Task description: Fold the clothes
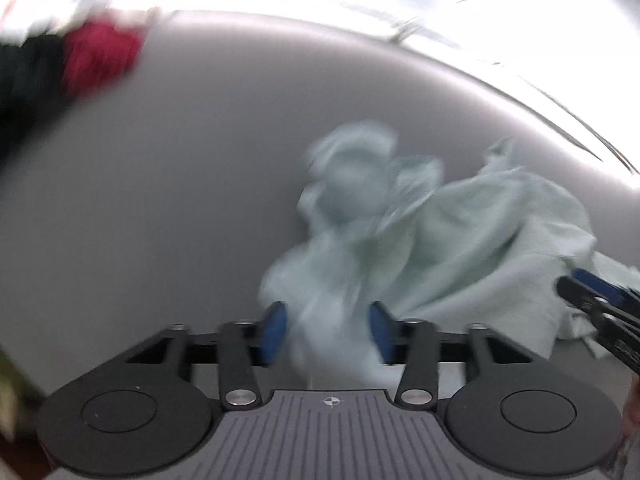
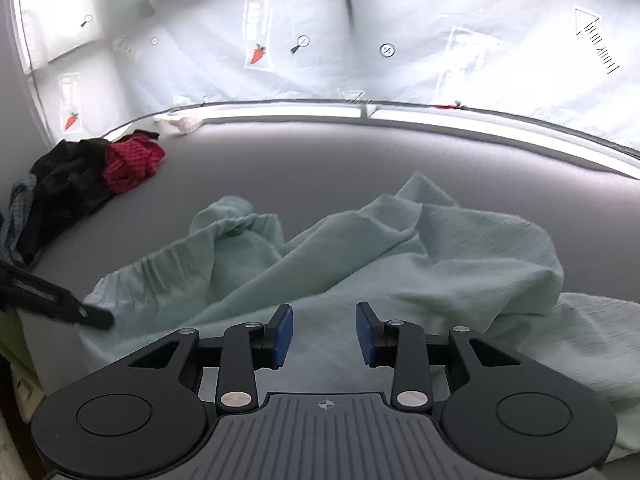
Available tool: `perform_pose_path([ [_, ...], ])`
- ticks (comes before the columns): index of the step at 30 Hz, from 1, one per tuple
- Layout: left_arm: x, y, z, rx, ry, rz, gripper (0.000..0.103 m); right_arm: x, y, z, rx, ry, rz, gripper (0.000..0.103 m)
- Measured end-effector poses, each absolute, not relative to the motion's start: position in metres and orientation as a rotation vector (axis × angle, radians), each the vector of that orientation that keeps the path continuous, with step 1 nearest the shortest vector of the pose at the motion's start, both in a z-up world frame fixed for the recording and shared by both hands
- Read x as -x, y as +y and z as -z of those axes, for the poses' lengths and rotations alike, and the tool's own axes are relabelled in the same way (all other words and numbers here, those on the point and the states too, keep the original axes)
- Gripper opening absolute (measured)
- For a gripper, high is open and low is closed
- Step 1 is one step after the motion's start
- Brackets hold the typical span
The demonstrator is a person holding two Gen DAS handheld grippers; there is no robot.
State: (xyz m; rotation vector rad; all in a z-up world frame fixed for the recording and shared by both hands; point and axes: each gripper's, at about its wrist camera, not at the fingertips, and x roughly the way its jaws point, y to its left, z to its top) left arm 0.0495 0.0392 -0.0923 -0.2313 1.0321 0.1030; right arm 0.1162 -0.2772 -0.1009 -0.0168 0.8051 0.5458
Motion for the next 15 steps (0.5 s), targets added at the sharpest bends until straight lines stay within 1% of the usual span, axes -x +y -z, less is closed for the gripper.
perform_pose_path([
  [1, -0.052, 0.039, 0.080, 0.222, 1.002, -0.063, 0.067, -0.116, -0.278, 0.102, 0.008, 0.810, -0.545, 0.048],
  [2, -0.057, 0.037, 0.074, 0.227, 0.986, -0.045, 0.077, -0.117, -0.279, 0.103, -0.002, 0.814, -0.543, 0.048],
  [3, -0.066, 0.032, 0.073, 0.214, 0.977, -0.022, 0.082, -0.116, -0.280, 0.104, -0.007, 0.820, -0.539, 0.049],
  [6, -0.101, 0.007, 0.083, 0.124, 0.983, 0.009, 0.082, -0.117, -0.279, 0.108, -0.033, 0.833, -0.533, 0.049],
  [9, -0.134, -0.016, 0.116, -0.010, 1.031, 0.014, 0.074, -0.122, -0.278, 0.115, -0.099, 0.848, -0.508, 0.049],
  [10, -0.147, -0.023, 0.129, -0.017, 1.053, 0.031, 0.065, -0.122, -0.277, 0.116, -0.110, 0.851, -0.498, 0.048],
  [11, -0.160, -0.027, 0.145, -0.017, 1.090, 0.057, 0.049, -0.122, -0.275, 0.116, -0.111, 0.852, -0.485, 0.048],
  [12, -0.169, -0.029, 0.159, -0.019, 1.130, 0.061, 0.040, -0.121, -0.272, 0.117, -0.109, 0.855, -0.471, 0.048],
  [13, -0.173, -0.027, 0.165, -0.022, 1.140, 0.049, 0.020, -0.121, -0.269, 0.117, -0.106, 0.857, -0.454, 0.048],
  [14, -0.174, -0.025, 0.169, -0.025, 1.140, 0.034, 0.011, -0.121, -0.265, 0.117, -0.104, 0.859, -0.436, 0.047],
  [15, -0.173, -0.024, 0.169, -0.019, 1.128, 0.030, 0.009, -0.121, -0.262, 0.117, -0.102, 0.861, -0.415, 0.042],
])
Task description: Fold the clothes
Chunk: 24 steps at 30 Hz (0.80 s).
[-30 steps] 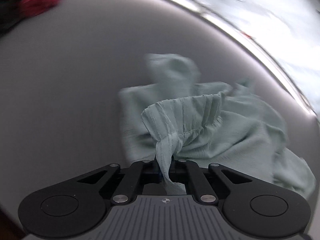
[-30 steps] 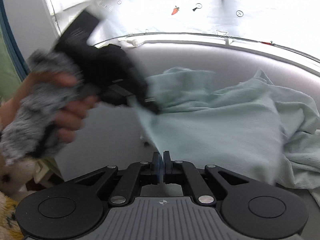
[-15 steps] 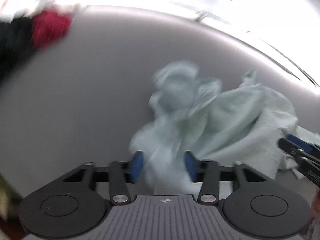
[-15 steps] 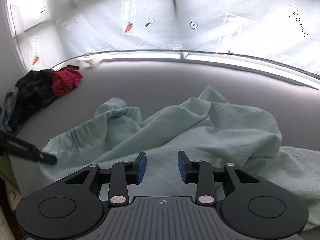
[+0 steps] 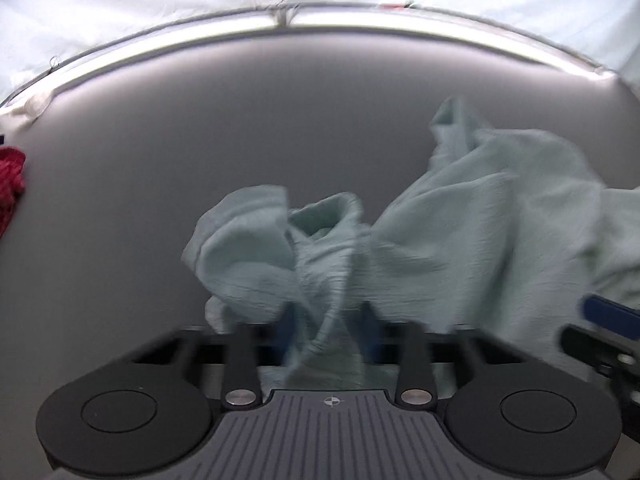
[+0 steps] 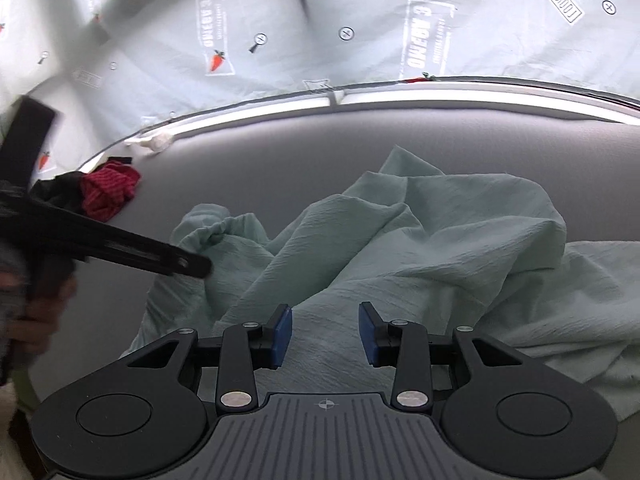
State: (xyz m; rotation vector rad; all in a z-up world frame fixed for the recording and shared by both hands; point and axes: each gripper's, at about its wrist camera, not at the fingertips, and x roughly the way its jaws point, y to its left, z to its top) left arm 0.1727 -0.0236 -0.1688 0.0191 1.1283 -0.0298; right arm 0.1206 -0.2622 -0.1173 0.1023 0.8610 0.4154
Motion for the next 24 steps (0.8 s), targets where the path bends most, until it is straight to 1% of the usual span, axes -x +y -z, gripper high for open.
perform_pose_path([
  [1, -0.170, -0.022, 0.167, -0.011, 1.113, 0.029, 0.006, -0.120, -0.259, 0.117, -0.106, 0.861, -0.396, 0.039],
  [2, -0.162, -0.013, 0.158, 0.029, 1.095, 0.026, 0.006, -0.119, -0.255, 0.116, -0.112, 0.859, -0.377, 0.036],
  [5, -0.133, 0.022, 0.138, 0.134, 1.100, 0.018, 0.006, -0.117, -0.242, 0.113, -0.118, 0.851, -0.325, 0.036],
  [7, -0.116, 0.039, 0.140, 0.139, 1.141, 0.015, 0.006, -0.115, -0.232, 0.110, -0.119, 0.842, -0.299, 0.036],
  [10, -0.093, 0.062, 0.170, 0.179, 1.276, 0.064, 0.006, -0.118, -0.212, 0.109, -0.137, 0.833, -0.293, 0.036],
  [13, -0.097, 0.080, 0.171, 0.262, 1.280, 0.099, 0.010, -0.123, -0.194, 0.110, -0.140, 0.834, -0.293, 0.036],
  [14, -0.100, 0.086, 0.169, 0.292, 1.272, 0.113, 0.015, -0.126, -0.188, 0.111, -0.143, 0.833, -0.294, 0.036],
  [15, -0.106, 0.094, 0.160, 0.301, 1.233, 0.129, 0.019, -0.128, -0.179, 0.111, -0.145, 0.832, -0.303, 0.039],
  [16, -0.115, 0.101, 0.153, 0.292, 1.191, 0.138, 0.029, -0.129, -0.173, 0.112, -0.139, 0.836, -0.310, 0.042],
  [17, -0.119, 0.106, 0.149, 0.283, 1.163, 0.138, 0.044, -0.130, -0.166, 0.113, -0.128, 0.842, -0.311, 0.042],
  [19, -0.137, 0.116, 0.143, 0.259, 1.096, 0.119, 0.056, -0.131, -0.153, 0.117, -0.108, 0.859, -0.311, 0.042],
  [21, -0.159, 0.123, 0.142, 0.237, 1.063, 0.119, 0.057, -0.131, -0.142, 0.125, -0.094, 0.888, -0.302, 0.042],
  [22, -0.172, 0.127, 0.145, 0.236, 1.058, 0.126, 0.058, -0.131, -0.138, 0.129, -0.095, 0.909, -0.295, 0.042],
  [23, -0.189, 0.127, 0.153, 0.241, 1.070, 0.160, 0.063, -0.130, -0.135, 0.135, -0.096, 0.933, -0.280, 0.042],
  [24, -0.207, 0.128, 0.164, 0.247, 1.086, 0.202, 0.063, -0.128, -0.133, 0.140, -0.094, 0.955, -0.260, 0.042],
])
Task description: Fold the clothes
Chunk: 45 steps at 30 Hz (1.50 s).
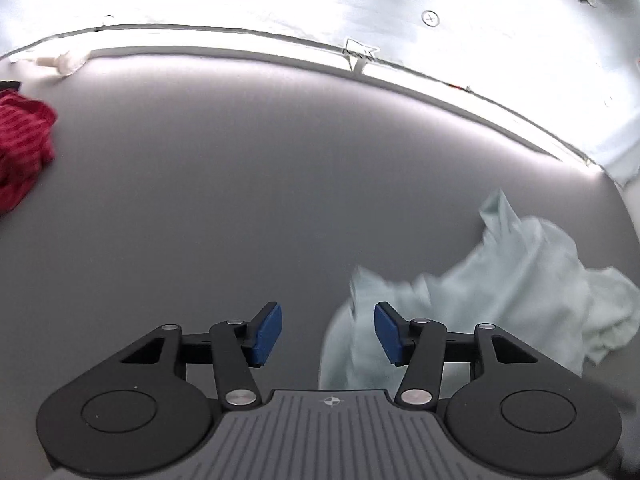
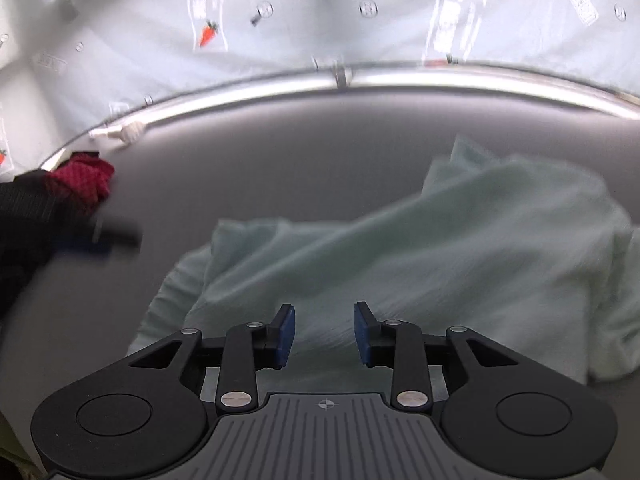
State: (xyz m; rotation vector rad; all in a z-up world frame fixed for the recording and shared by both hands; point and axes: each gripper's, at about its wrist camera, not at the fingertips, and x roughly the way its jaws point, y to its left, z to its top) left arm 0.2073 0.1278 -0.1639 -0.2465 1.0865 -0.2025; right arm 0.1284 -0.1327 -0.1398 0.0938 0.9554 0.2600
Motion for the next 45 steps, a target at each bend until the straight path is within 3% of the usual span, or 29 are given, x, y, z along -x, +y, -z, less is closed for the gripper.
perform_pose_path([
  [4, -0.247, 0.119, 0.210, 0.270, 1.214, 0.325, 0.063, -0.118, -0.135, 0.151, -0.118, 0.994, -0.219, 0.042],
  [9, -0.255, 0.117, 0.228, 0.325, 1.258, 0.359, 0.059, -0.108, -0.145, 0.152, -0.137, 0.996, -0.173, 0.042],
  [13, -0.255, 0.116, 0.227, 0.395, 1.243, 0.405, 0.050, -0.106, -0.149, 0.152, -0.142, 0.996, -0.140, 0.042],
  [17, -0.258, 0.113, 0.231, 0.387, 1.264, 0.382, 0.030, -0.107, -0.149, 0.150, -0.145, 0.986, -0.133, 0.041],
  [21, -0.258, 0.107, 0.235, 0.376, 1.258, 0.342, 0.021, -0.106, -0.143, 0.146, -0.164, 0.968, -0.186, 0.038],
  [26, -0.252, 0.103, 0.231, 0.346, 1.200, 0.262, 0.012, -0.106, -0.121, 0.142, -0.180, 0.978, -0.285, 0.049],
  [29, -0.251, 0.107, 0.223, 0.315, 1.169, 0.251, 0.009, -0.103, -0.104, 0.140, -0.136, 0.981, -0.348, 0.061],
  [45, -0.342, 0.189, 0.185, 0.095, 0.955, -0.007, 0.008, -0.103, -0.085, 0.123, -0.139, 0.936, -0.344, 0.062],
])
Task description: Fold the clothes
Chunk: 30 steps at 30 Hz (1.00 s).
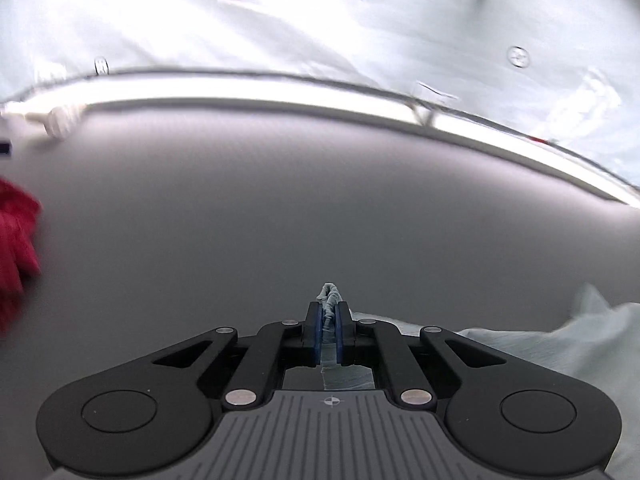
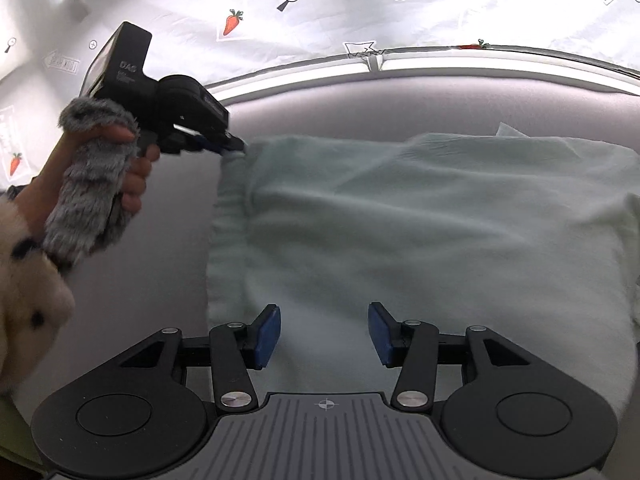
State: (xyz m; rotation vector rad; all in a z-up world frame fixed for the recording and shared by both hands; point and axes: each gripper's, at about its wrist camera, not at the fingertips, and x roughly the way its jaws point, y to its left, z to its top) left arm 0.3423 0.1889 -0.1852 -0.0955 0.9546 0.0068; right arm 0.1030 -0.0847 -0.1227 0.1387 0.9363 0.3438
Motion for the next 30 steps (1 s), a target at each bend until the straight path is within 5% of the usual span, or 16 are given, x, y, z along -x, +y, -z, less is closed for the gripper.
perform_pose_path([
  [6, -0.376, 0.206, 0.200, 0.032, 0.962, -0.095, 0.011, -0.096, -0.067, 0.122, -0.130, 0.954, -0.369, 0.062],
  [19, -0.231, 0.243, 0.182, 0.251, 0.993, -0.261, 0.018, -0.077, 0.038, 0.104, 0.150, 0.835, -0.653, 0.060],
  [26, -0.190, 0.280, 0.161, 0.304, 0.968, -0.384, 0.023, -0.072, 0.100, 0.128, 0.346, 0.797, -0.811, 0.028],
  [30, -0.178, 0.290, 0.154, 0.313, 0.954, -0.394, 0.024, -0.075, 0.116, 0.145, 0.508, 0.780, -0.712, 0.027],
])
